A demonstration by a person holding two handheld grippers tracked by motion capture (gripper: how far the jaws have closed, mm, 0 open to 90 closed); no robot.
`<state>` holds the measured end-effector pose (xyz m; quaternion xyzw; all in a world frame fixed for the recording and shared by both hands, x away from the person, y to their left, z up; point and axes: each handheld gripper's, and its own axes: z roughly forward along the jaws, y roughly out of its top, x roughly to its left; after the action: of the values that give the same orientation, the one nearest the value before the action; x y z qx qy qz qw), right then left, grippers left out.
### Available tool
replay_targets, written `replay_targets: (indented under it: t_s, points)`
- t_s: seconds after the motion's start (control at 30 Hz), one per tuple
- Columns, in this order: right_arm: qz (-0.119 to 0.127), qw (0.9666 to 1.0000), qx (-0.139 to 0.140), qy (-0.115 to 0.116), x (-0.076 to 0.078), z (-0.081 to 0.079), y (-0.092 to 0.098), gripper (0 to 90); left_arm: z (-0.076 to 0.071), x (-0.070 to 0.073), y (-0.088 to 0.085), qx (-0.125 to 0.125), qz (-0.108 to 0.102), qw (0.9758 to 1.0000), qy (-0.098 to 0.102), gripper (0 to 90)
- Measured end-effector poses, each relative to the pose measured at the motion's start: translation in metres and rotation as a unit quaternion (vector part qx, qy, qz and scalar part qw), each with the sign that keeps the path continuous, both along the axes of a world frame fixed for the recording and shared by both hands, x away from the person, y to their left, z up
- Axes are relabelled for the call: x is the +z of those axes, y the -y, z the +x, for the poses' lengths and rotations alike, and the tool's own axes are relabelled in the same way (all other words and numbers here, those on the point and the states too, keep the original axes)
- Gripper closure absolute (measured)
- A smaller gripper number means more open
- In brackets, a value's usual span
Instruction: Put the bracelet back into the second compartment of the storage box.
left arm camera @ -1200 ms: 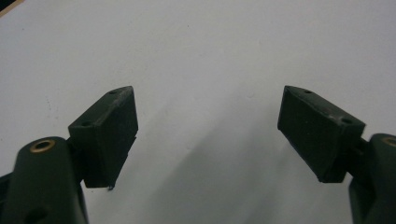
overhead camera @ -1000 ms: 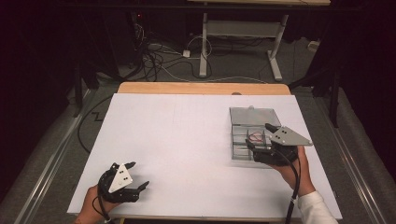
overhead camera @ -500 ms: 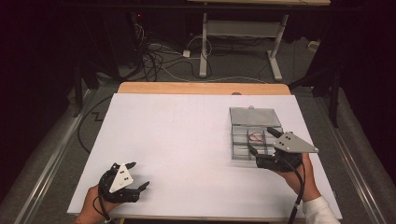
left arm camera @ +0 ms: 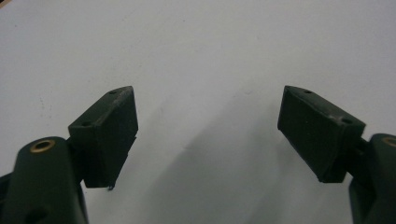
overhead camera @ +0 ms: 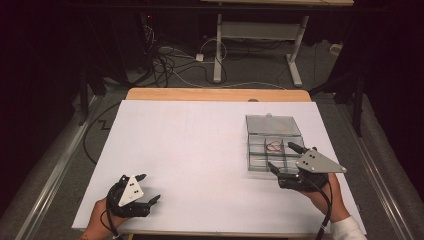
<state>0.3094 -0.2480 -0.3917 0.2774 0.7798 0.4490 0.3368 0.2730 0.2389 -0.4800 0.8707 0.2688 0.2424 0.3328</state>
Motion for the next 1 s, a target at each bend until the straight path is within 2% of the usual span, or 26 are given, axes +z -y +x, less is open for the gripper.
replay_targets:
  t_s: [0.5,0.67,0.9,1.0]
  points:
    - [-0.017,0.9998,0.003,0.009,-0.012,-0.017,0.020,17.7,0.000,-0.001,0.003,-0.001,0.005,1.0000,-0.002,19.0]
    - [-0.024,0.9997,0.000,0.004,-0.023,-0.023,0.031,17.7,0.001,-0.002,0.005,0.002,0.008,1.0000,-0.004,18.9]
    - [-0.021,0.9997,-0.010,-0.006,-0.041,-0.030,0.046,17.7,0.001,-0.002,0.007,0.007,0.013,0.9999,-0.004,18.9]
    - [-0.030,0.9994,-0.014,-0.007,-0.049,-0.034,0.051,17.7,0.003,-0.003,0.007,0.010,0.014,0.9998,-0.006,18.9]
